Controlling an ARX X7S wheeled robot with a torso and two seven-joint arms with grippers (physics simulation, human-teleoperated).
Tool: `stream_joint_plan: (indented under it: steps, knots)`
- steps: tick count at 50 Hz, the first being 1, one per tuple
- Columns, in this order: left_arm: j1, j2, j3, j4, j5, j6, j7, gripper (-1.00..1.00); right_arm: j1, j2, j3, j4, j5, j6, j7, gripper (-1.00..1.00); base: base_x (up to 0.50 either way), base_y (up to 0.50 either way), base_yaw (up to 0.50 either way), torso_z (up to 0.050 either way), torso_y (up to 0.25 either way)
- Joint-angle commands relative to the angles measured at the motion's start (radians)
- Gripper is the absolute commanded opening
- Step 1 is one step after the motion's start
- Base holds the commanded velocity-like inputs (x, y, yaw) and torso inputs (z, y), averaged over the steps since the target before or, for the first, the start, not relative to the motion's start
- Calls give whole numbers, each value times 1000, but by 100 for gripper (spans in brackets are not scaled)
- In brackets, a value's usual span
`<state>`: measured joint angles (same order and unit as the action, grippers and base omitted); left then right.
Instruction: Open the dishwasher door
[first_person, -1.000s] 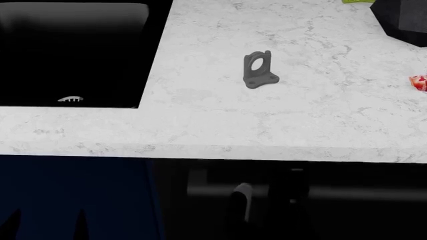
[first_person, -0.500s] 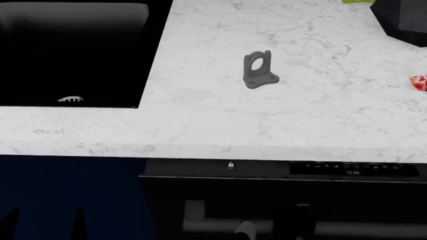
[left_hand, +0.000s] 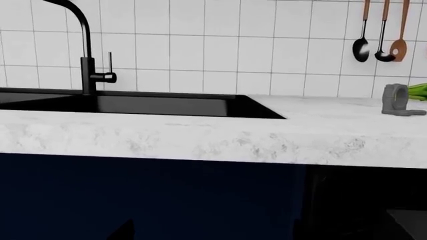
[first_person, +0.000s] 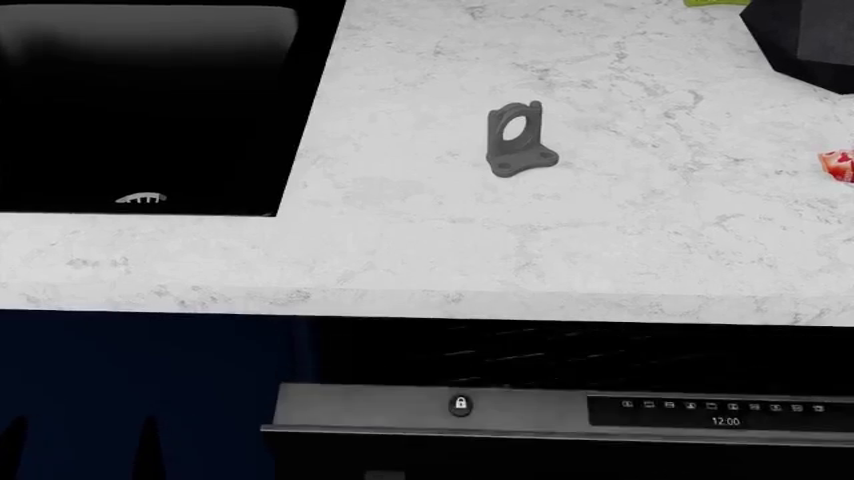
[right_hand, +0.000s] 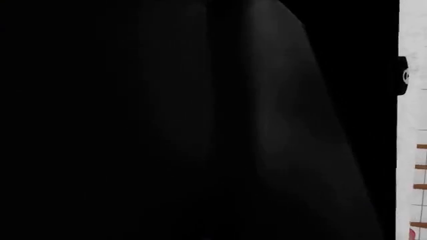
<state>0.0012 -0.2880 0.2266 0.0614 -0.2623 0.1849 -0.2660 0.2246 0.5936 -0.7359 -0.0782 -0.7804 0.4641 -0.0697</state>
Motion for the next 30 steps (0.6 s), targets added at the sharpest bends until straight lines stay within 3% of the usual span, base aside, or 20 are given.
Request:
stream_joint_plan:
  steps: [1, 15, 19, 30]
  knots:
    - [0, -4, 3, 4, -1, 1, -4, 100, -103, 13, -29, -82, 40, 39, -8, -100, 0, 0, 0, 0, 0]
    - [-1, -4, 10, -7, -1, 13, -3, 100, -273, 51, -19, -216, 31, 97, 32, -100, 0, 1, 1, 0, 0]
    - [-3, -7, 15, 9, 2, 3, -6, 100, -305, 43, -77, -175, -21, 89, 53, -100, 0, 2, 3, 0, 0]
    - [-2, -12, 19, 19, 1, -4, -11, 100, -400, 56, -51, -204, 16, 102, 111, -100, 0, 1, 2, -1, 0]
